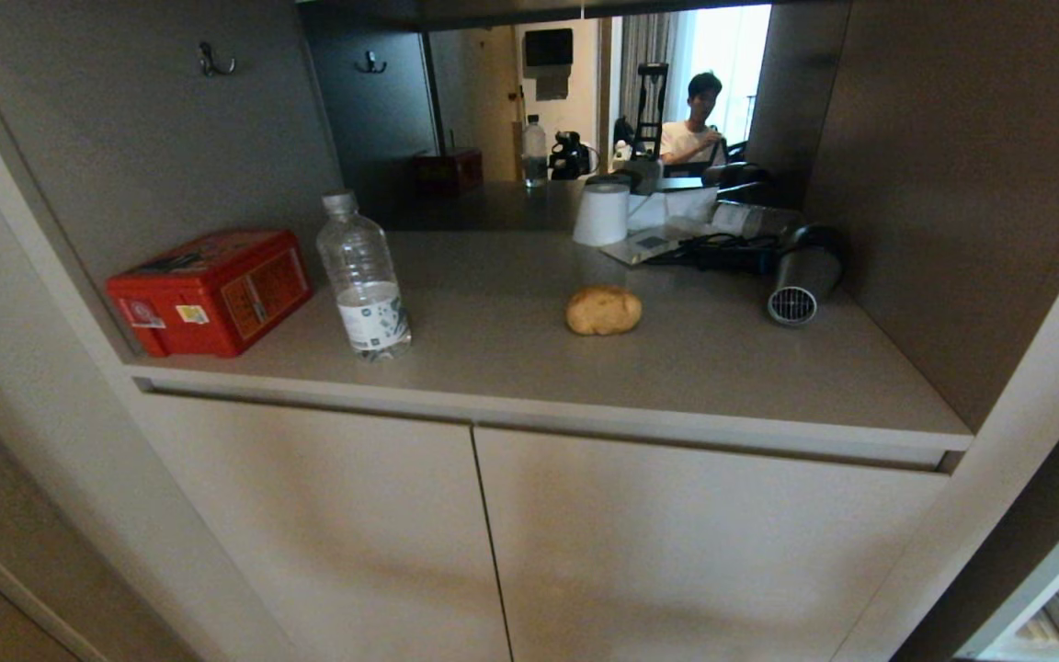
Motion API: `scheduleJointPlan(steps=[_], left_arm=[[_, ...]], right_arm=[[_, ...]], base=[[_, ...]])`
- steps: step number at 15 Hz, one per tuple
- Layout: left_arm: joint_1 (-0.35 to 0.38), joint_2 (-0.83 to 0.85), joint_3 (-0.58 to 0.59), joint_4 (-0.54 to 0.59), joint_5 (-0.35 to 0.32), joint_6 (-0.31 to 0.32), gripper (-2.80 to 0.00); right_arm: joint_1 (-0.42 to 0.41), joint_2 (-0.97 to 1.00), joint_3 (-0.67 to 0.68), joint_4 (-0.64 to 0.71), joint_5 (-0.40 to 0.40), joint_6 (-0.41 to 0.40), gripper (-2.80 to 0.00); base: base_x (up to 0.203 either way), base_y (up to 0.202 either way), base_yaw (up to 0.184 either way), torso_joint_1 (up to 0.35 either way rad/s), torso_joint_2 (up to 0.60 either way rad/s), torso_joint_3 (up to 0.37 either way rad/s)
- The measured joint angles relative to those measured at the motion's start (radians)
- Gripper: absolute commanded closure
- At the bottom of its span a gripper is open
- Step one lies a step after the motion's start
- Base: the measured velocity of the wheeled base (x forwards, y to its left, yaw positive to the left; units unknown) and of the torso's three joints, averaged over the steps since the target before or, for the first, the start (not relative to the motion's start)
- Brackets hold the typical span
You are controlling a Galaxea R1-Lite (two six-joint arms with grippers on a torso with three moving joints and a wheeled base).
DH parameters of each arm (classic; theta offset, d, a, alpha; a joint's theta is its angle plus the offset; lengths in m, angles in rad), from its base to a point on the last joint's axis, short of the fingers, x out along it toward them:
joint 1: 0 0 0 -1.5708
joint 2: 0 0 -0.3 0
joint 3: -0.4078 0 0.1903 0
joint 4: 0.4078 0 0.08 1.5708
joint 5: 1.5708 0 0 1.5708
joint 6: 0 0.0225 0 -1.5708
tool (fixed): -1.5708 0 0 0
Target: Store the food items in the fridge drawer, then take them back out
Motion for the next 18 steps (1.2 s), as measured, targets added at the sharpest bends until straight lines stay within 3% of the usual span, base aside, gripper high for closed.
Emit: scheduleJointPlan(steps=[11,12,13,18], left_arm=[[0.0,0.0,0.0,0.0,0.0,0.001,0.0],[0.0,0.0,0.0,0.0,0.0,0.0,0.0],[0.0,0.0,0.0,0.0,0.0,0.0,0.0],[-0.001,0.0,0.0,0.0,0.0,0.0,0.0]], right_arm=[[-0.016,-0.013,-0.007,0.001,0.022,0.002,-2.8],[-0.016,-0.026,-0.006,0.001,0.027,0.001,-0.15],[-0.014,-0.041,-0.004,0.001,0.031,0.002,0.0],[-0.004,-0.12,0.008,0.005,0.048,0.007,0.0]], base=[[0.0,0.0,0.0,0.0,0.0,0.0],[0.0,0.0,0.0,0.0,0.0,0.0],[0.0,0.0,0.0,0.0,0.0,0.0],[0.0,0.0,0.0,0.0,0.0,0.0]])
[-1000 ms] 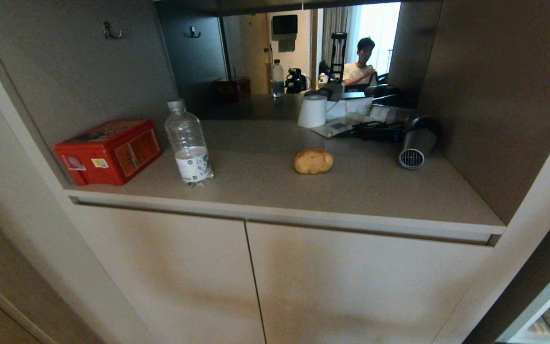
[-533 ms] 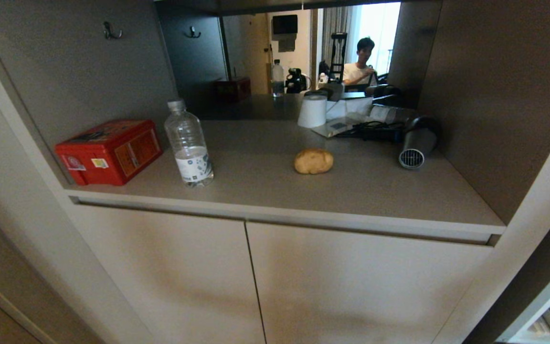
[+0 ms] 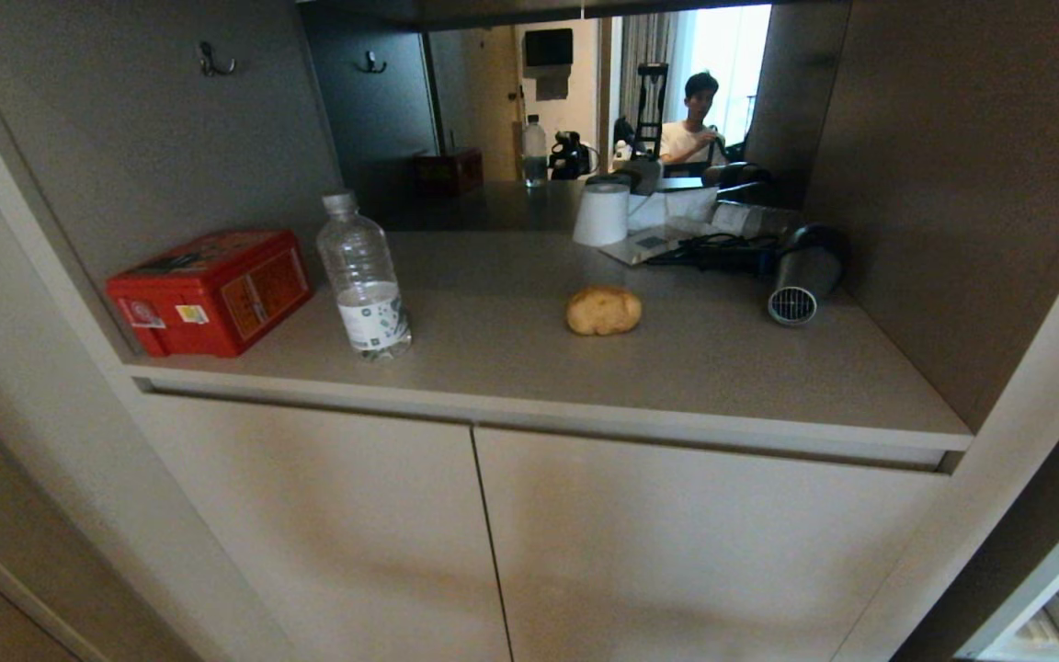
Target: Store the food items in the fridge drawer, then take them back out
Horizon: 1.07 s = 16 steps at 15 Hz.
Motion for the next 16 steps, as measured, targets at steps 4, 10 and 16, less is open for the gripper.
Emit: scheduleJointPlan(steps=[4,10,16], left_arm=[[0.001,0.0,0.0,0.0,0.0,0.0,0.0],[0.001,0.0,0.0,0.0,0.0,0.0,0.0],[0.0,0.0,0.0,0.0,0.0,0.0,0.0]], right_arm=[[0.001,-0.068,0.024,0.001,0.013,0.005,0.0],[-0.005,-0.258,0.143,0.003,0.017,0.013,0.0],[-0.003,-0.576,0.336,0.004,0.008,0.049,0.0]], base=[[0.0,0.0,0.0,0.0,0.0,0.0],[0.0,0.0,0.0,0.0,0.0,0.0],[0.0,0.0,0.0,0.0,0.0,0.0]])
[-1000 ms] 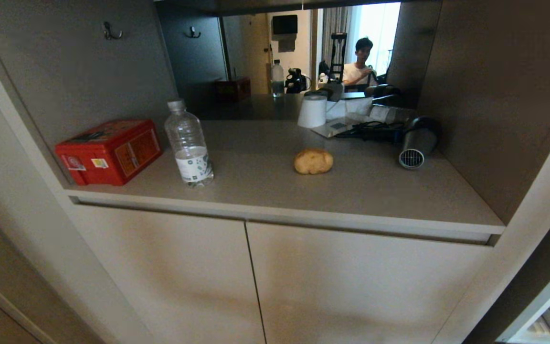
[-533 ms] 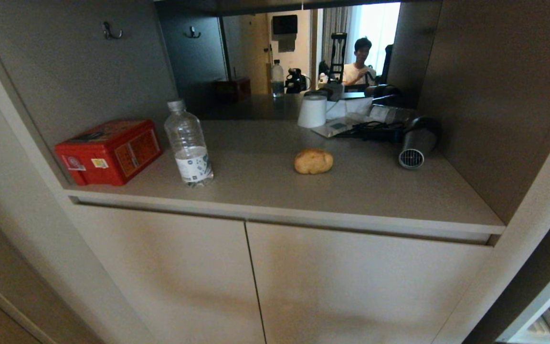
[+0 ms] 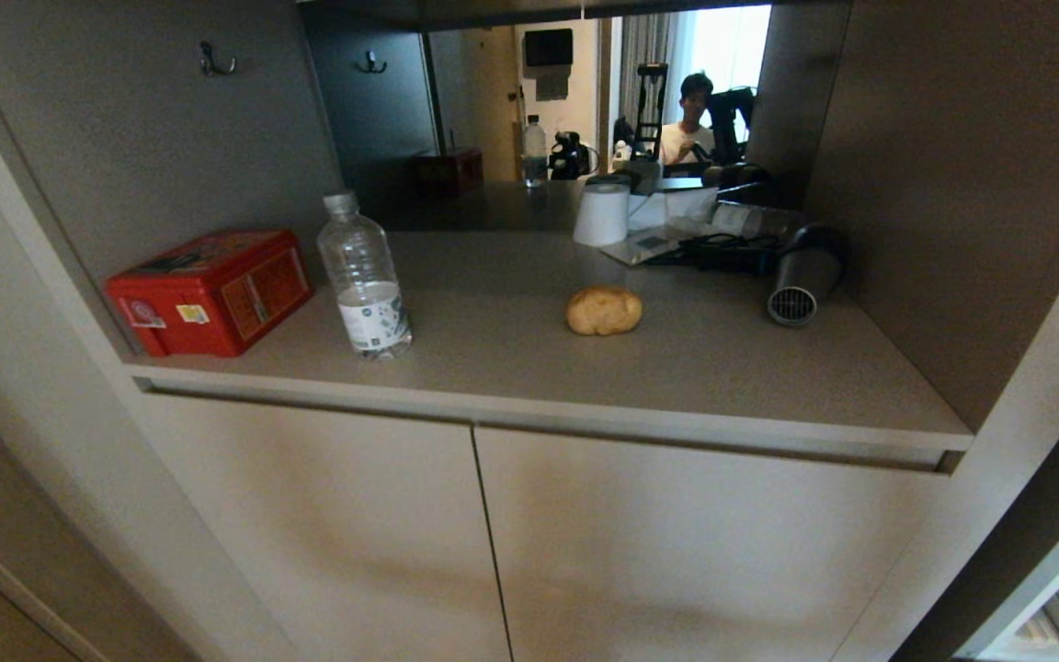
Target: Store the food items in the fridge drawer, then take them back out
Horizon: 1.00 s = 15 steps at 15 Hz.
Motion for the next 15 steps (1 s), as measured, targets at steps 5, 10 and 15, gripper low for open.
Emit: scheduleJointPlan(steps=[5,10,15], left_arm=[[0.001,0.0,0.0,0.0,0.0,0.0,0.0],[0.001,0.0,0.0,0.0,0.0,0.0,0.0],[0.001,0.0,0.0,0.0,0.0,0.0,0.0]], right_arm=[[0.254,-0.233,0.123,0.047,-0.095,0.035,0.0],[0.836,-0.404,0.195,0.061,-0.298,0.125,0.0],[1.299,-0.639,0.227,0.117,-0.499,0.135,0.0]], base=[[0.0,0.0,0.0,0.0,0.0,0.0],[0.0,0.0,0.0,0.0,0.0,0.0],[0.0,0.0,0.0,0.0,0.0,0.0]])
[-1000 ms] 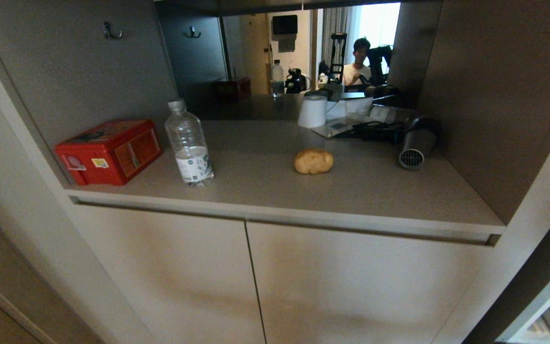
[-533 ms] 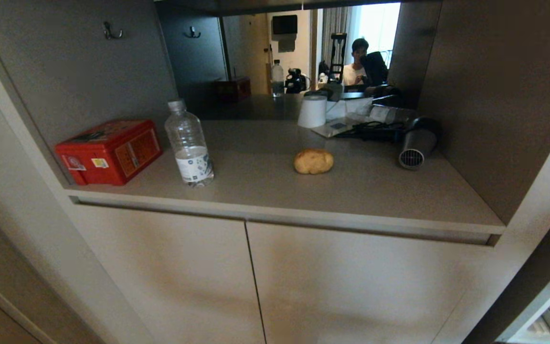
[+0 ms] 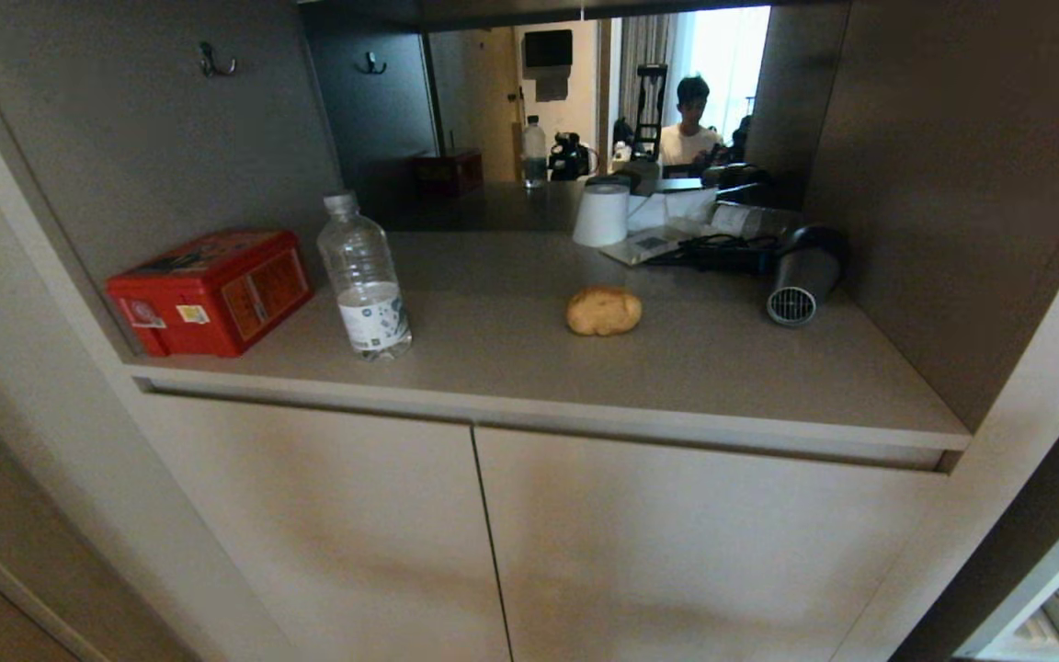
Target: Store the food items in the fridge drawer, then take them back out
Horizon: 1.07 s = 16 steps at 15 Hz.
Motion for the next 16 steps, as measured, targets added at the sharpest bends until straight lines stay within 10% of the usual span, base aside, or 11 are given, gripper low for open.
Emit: scheduleJointPlan(steps=[5,16], left_arm=[[0.0,0.0,0.0,0.0,0.0,0.001,0.0],[0.0,0.0,0.0,0.0,0.0,0.0,0.0]], right_arm=[[0.002,-0.227,0.028,0.168,0.177,-0.148,0.0],[-0.045,-0.502,0.03,0.292,0.189,-0.177,0.0]], base=[[0.0,0.0,0.0,0.0,0.0,0.0],[0.0,0.0,0.0,0.0,0.0,0.0]])
